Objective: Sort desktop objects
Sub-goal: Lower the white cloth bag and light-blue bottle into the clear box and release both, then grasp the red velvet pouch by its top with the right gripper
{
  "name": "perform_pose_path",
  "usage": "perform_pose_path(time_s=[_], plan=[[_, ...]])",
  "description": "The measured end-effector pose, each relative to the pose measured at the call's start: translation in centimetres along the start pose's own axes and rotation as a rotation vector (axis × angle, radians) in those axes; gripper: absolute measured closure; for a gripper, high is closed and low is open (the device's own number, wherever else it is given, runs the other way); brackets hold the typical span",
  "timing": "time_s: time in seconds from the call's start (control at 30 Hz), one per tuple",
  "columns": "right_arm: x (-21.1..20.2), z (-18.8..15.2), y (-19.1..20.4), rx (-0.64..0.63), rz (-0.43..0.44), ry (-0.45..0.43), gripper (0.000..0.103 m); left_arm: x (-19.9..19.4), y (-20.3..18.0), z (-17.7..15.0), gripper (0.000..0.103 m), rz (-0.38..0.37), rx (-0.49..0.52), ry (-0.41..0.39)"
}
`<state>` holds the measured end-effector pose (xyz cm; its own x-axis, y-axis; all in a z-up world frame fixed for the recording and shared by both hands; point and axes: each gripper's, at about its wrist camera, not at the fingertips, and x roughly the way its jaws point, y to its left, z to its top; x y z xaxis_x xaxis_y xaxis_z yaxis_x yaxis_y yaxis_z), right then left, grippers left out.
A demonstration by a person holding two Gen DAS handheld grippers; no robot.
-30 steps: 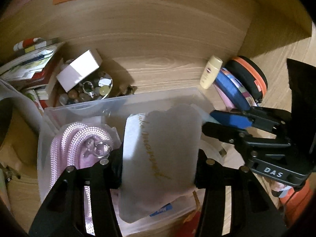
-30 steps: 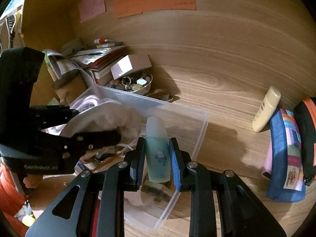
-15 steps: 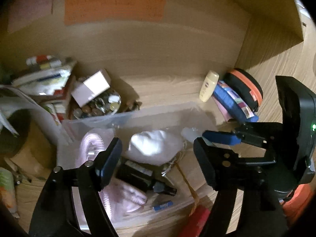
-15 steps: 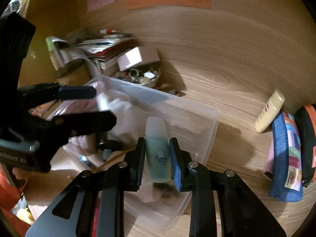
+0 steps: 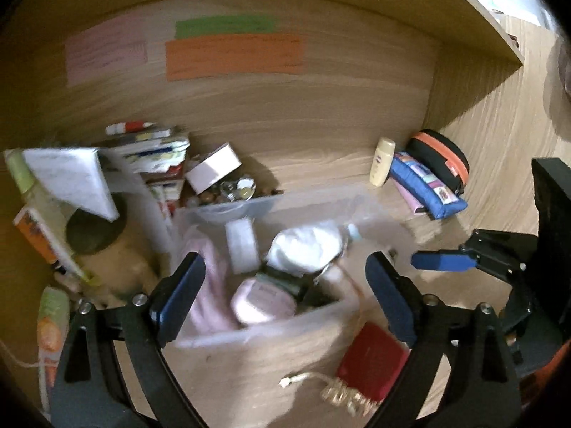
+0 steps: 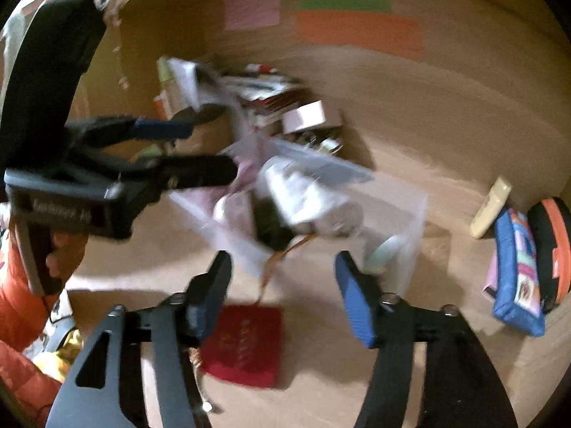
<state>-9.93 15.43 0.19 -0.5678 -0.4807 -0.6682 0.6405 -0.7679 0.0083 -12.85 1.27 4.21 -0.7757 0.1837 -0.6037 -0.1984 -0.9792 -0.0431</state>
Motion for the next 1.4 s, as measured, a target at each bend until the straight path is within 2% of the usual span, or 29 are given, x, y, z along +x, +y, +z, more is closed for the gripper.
perform_pose_path(time_s=[0.17,0.3,0.37,0.47,0.63,0.67,0.7,0.73,0.8,0.9,1.0,1.03,1.27,1.4], plan=[[1.8,-2.3,2.7,-0.027,0.018,0.067,0.027,-1.4,1.0,-2.6,0.01,0.034,-0.012,0.032],[3.9,-4.1,4.7,-0.064,0.023,0.144,0.023,-2.4,1.9,-5.2,0.01,0.079,-0.014,0.06],[4.7,-4.7,5.5,-0.104,-0.014,0.156,0.023,-2.8,2.4,-6.4,0.01,0.094,-0.019,0.075],[6.0,-5.0,5.4,-0.098,-0.046,0.189,0.023,-3.5,3.1,-8.0,0.01,0.116,-0.024,0.092],[7.2,-4.5,3.3,-0.009,-0.022,0.217,0.023,-4.1,4.1,-9.6,0.01,0.128,-0.045,0.104],[7.3,-4.3,2.8,0.014,0.001,0.22,0.025,-4.1,4.2,-9.9,0.01,0.128,-0.05,0.108],[7.3,-4.3,2.4,0.034,0.015,0.218,0.035,-4.0,4.3,-10.1,0.01,0.128,-0.054,0.112],[7.3,-4.2,2.0,0.049,0.036,0.217,0.04,-3.9,4.3,-10.3,0.01,0.124,-0.059,0.119],[7.1,-4.2,1.8,0.072,0.066,0.207,0.064,-3.3,4.3,-10.6,0.01,0.115,-0.067,0.141],[6.6,-4.3,0.9,0.12,0.132,0.199,0.078,-2.2,4.2,-11.1,0.01,0.105,-0.065,0.171],[6.3,-4.5,0.6,0.144,0.147,0.181,0.085,-1.3,3.7,-11.4,0.01,0.092,-0.059,0.192],[6.0,-4.4,0.7,0.148,0.149,0.171,0.092,-1.1,3.5,-11.4,0.01,0.089,-0.056,0.199],[1.9,-3.4,-0.8,0.188,0.184,0.058,0.093,0.4,0.9,-11.0,0.01,0.039,-0.008,0.232],[0.5,-3.7,-1.4,0.191,0.186,0.035,0.093,1.4,-1.1,-10.6,0.01,0.009,0.032,0.246]])
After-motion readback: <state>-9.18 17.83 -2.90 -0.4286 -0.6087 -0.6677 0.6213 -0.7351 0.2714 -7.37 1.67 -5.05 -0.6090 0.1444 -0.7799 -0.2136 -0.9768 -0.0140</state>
